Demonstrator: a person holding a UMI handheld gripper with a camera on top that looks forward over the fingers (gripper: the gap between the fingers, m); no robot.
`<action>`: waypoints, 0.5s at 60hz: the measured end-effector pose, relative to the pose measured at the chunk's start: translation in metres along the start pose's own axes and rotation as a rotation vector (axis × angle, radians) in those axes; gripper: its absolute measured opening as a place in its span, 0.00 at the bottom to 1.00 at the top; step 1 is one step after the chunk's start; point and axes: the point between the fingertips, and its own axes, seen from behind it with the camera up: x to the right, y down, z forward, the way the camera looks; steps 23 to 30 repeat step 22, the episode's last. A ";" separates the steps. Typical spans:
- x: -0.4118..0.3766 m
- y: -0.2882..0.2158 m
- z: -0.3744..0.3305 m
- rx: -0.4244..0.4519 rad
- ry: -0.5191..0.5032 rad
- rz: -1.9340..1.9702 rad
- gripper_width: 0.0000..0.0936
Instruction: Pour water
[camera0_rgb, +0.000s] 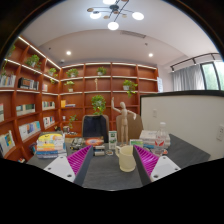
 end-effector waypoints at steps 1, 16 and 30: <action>-0.003 0.000 0.000 0.000 -0.006 -0.001 0.90; -0.033 0.005 0.003 -0.018 -0.057 -0.051 0.90; -0.040 0.008 0.008 -0.021 -0.069 -0.061 0.90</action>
